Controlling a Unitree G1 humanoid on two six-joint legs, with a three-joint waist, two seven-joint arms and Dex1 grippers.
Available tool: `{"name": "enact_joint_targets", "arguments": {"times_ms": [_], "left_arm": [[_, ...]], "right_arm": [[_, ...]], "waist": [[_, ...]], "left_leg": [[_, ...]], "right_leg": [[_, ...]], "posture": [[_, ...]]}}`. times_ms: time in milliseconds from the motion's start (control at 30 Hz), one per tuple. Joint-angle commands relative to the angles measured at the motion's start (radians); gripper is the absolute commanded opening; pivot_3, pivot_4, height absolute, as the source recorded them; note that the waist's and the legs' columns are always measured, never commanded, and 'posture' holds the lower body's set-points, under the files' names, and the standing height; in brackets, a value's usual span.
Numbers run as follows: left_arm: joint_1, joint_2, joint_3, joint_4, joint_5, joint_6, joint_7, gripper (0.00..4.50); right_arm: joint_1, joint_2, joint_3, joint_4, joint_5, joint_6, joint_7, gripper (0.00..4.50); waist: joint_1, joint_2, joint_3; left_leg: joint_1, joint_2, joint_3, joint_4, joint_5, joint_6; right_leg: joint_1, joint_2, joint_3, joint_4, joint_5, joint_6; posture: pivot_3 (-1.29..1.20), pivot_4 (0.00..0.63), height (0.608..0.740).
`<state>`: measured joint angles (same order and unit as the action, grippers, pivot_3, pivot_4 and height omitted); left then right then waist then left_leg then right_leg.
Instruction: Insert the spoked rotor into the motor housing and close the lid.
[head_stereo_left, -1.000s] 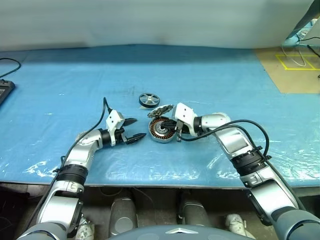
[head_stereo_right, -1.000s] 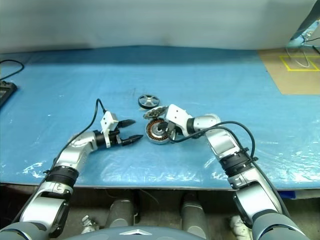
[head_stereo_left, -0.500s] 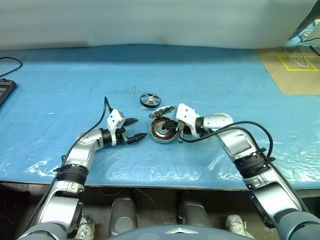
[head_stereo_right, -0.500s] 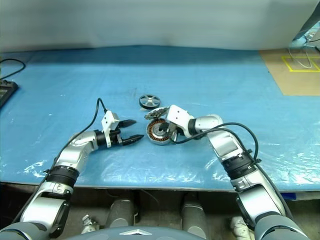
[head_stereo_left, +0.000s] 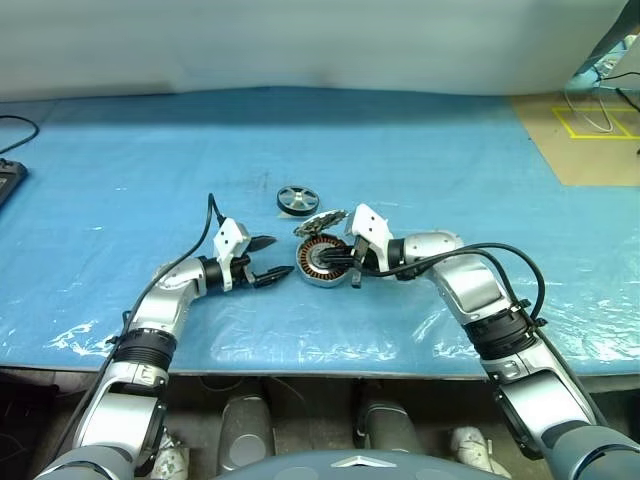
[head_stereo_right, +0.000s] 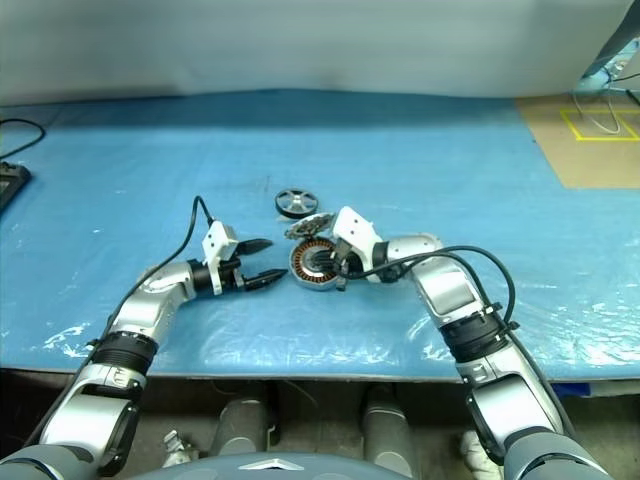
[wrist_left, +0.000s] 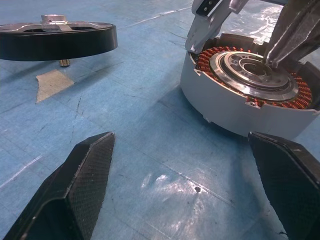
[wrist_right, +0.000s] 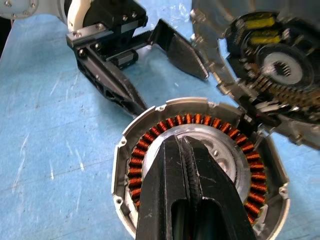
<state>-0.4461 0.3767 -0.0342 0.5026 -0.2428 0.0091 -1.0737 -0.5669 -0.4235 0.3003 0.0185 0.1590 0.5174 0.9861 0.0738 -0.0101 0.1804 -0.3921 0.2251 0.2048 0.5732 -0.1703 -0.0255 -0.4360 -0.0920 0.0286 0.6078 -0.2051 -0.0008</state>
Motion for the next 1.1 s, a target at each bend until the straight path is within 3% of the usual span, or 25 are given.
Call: {"name": "enact_joint_targets", "arguments": {"times_ms": [33, 467, 567, 700, 933, 1100], "left_arm": [[0.006, 0.007, 0.008, -0.02, -0.007, 0.003, 0.004, 4.5], [-0.165, 0.064, 0.038, 0.144, 0.005, -0.023, -0.001, 4.5], [-0.233, 0.064, 0.031, 0.21, 0.013, -0.033, -0.026, 3.83], [-0.361, 0.067, 0.014, 0.316, 0.043, -0.067, -0.072, 2.47], [-0.646, 0.056, -0.035, 0.588, 0.146, -0.134, -0.174, 2.47], [-0.813, 0.034, -0.094, 0.752, 0.267, -0.172, -0.159, 2.47]], "right_arm": [[-0.026, -0.003, -0.037, -0.052, 0.033, 0.007, 0.001, 0.03], [0.111, -0.107, -0.139, -0.201, 0.084, 0.071, -0.039, 0.03], [0.134, -0.117, -0.166, -0.216, 0.087, 0.076, -0.066, 0.0], [0.16, -0.127, -0.191, -0.219, 0.085, 0.071, -0.098, 0.0], [0.205, -0.13, -0.206, -0.238, 0.091, 0.055, -0.126, 0.0], [0.224, -0.12, -0.194, -0.245, 0.082, 0.035, -0.146, 0.0]], "waist": [[0.0, 0.0, 0.0], [0.007, 0.0, 0.0], [0.008, 0.0, 0.0], [0.013, 0.0, 0.0], [0.026, 0.0, 0.0], [0.026, 0.0, 0.0]], "left_leg": [[0.0, 0.0, 0.0, 0.0, 0.0, 0.0], [-0.002, 0.0, 0.0, 0.0, 0.0, 0.0], [-0.002, -0.001, 0.0, 0.001, 0.0, 0.0], [-0.002, -0.001, 0.0, 0.0, 0.0, 0.0], [-0.004, -0.001, -0.001, 0.001, 0.0, 0.0], [-0.005, -0.002, -0.001, 0.001, 0.0, 0.0]], "right_leg": [[0.0, 0.0, 0.0, 0.0, 0.0, 0.0], [-0.001, 0.0, 0.0, 0.0, 0.0, 0.0], [-0.001, 0.0, 0.0, 0.0, 0.0, 0.0], [-0.001, 0.0, 0.0, 0.0, 0.0, 0.0], [-0.002, 0.0, 0.0, 0.0, 0.0, 0.0], [-0.002, 0.0, -0.001, 0.0, 0.0, 0.0]], "posture": [[0.0, 0.15, 0.74], [0.0, 0.15, 0.74], [0.0, 0.15, 0.74], [0.0, 0.15, 0.74], [0.0, 0.15, 0.74], [0.0, 0.15, 0.74]]}}
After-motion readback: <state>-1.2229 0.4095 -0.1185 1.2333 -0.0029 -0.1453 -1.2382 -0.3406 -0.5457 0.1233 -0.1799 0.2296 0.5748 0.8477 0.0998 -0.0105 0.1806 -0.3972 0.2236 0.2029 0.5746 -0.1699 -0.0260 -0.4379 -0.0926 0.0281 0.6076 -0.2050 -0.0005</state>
